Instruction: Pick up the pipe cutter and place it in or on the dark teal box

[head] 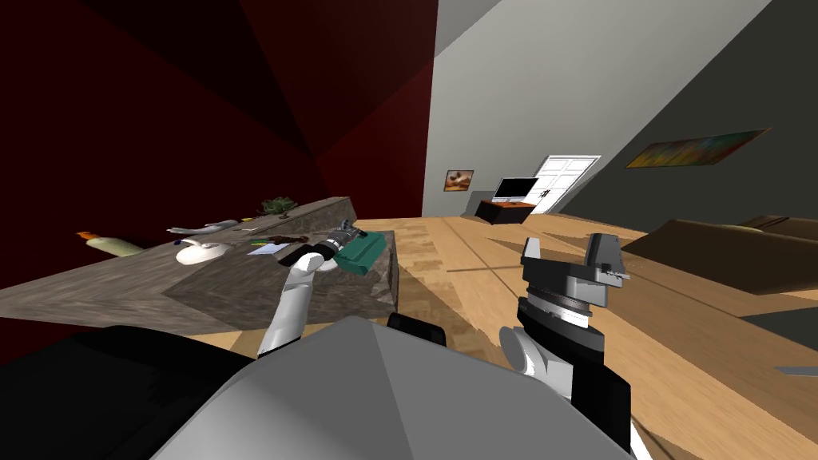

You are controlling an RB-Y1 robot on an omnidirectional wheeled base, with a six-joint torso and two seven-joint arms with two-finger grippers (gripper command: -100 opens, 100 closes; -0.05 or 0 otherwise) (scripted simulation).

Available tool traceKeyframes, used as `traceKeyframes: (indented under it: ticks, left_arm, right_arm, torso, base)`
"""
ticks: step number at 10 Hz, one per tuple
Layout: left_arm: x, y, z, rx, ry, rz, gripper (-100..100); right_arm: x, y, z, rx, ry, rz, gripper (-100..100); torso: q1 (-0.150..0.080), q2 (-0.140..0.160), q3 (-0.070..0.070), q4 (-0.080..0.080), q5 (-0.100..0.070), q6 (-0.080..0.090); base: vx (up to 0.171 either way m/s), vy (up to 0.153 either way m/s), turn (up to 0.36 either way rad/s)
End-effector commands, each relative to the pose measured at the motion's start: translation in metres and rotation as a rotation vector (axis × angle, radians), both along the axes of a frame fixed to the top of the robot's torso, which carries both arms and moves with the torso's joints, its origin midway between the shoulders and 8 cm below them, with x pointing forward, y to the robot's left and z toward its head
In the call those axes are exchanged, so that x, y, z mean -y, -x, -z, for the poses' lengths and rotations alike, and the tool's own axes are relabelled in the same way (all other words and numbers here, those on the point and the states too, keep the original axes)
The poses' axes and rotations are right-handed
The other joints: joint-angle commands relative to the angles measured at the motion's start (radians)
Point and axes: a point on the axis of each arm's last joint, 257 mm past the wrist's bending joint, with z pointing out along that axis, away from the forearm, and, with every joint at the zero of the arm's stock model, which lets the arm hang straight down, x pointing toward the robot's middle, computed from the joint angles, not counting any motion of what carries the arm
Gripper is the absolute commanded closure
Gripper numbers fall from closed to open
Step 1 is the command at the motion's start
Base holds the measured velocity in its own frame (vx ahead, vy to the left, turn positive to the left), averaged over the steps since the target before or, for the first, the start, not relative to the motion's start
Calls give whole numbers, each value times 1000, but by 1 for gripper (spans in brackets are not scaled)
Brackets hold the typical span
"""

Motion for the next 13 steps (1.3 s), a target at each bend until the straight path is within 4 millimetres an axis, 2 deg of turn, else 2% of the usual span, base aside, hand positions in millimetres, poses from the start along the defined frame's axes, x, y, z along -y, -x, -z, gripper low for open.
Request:
traceKeyframes:
  ticks: [1, 3, 4, 6, 7, 8, 10, 11, 13]
  left_arm:
    - [-19, -1, -8, 9, 12, -43, -100]
    - [-25, 0, -4, -13, -13, -69, -100]
    - [-43, 0, -13, 5, 14, -107, -100]
    - [-51, 2, -8, -22, -23, -140, -100]
    - [-67, 3, -18, -1, 8, -176, -100]
    - [-71, 4, -16, -10, 4, -192, -100]
    - [-76, 6, -13, -28, -29, -214, -100]
    - [-93, 8, -23, -8, -1, -255, -100]
    - [-101, 11, -20, -28, -28, -285, -100]
  right_arm:
    - [0, 0, 0, 0, 0, 0, 0]
    - [0, 0, 0, 0, 0, 0, 0]
    - [0, 0, 0, 0, 0, 0, 0]
    - [0, 0, 0, 0, 0, 0, 0]
    - [0, 0, 0, 0, 0, 0, 0]
    - [0, 0, 0, 0, 0, 0, 0]
    - [0, 0, 0, 0, 0, 0, 0]
    - [0, 0, 0, 0, 0, 0, 0]
    - [0, 0, 0, 0, 0, 0, 0]
  torso:
    - [0, 0, 0, 0, 0, 0]
    - [4, 9, 5, 2, 1, 1]
    - [5, 6, 4, 2, 1, 0]
    - [6, 9, 6, 3, 1, 0]
    - [5, 6, 4, 2, 1, -2]
    - [6, 8, 5, 2, 1, 0]
    - [4, 6, 4, 2, 0, -1]
    - [2, 2, 2, 1, 0, -1]
    - [4, 8, 5, 3, 0, 0]
  base:
    - [-137, 66, -311]
    - [-115, 72, -263]
    - [-143, 76, -345]
    - [-109, 69, -189]
    - [-115, 65, -280]
    - [-138, 75, -363]
    - [-42, 19, -42]
    - [-110, 17, -379]
    - [-123, 43, -203]
